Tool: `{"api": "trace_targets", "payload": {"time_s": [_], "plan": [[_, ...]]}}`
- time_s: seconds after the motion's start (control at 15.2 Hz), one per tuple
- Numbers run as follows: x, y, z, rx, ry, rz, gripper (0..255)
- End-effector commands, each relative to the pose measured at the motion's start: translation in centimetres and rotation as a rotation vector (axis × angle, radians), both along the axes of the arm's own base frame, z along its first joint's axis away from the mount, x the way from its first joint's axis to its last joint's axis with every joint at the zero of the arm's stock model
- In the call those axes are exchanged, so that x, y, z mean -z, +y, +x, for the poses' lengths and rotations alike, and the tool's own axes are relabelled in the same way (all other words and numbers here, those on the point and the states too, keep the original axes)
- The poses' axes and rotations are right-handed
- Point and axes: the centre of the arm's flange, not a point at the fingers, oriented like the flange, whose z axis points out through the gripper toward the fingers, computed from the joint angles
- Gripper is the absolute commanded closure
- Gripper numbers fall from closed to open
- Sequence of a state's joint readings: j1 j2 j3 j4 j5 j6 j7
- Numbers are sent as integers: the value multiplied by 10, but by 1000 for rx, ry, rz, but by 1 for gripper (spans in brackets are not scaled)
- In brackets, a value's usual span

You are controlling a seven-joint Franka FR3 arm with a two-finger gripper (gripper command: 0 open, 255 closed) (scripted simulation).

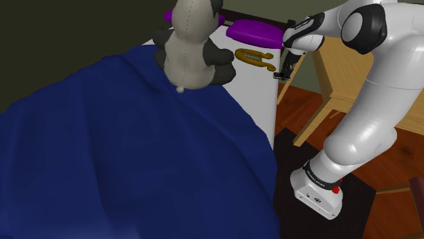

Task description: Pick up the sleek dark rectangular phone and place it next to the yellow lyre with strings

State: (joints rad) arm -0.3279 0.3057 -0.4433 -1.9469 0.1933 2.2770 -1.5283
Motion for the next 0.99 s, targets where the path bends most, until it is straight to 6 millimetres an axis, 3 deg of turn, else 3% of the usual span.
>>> {"api": "trace_targets", "payload": {"time_s": [0.0,0.07,0.4,0.66,0.92], "plan": [[0,0,0,0,0,0,255],[0,0,0,0,0,0,0],[0,0,0,0,0,0,0],[-50,1,-3,0,0,0,0],[-50,1,-3,0,0,0,0]]}}
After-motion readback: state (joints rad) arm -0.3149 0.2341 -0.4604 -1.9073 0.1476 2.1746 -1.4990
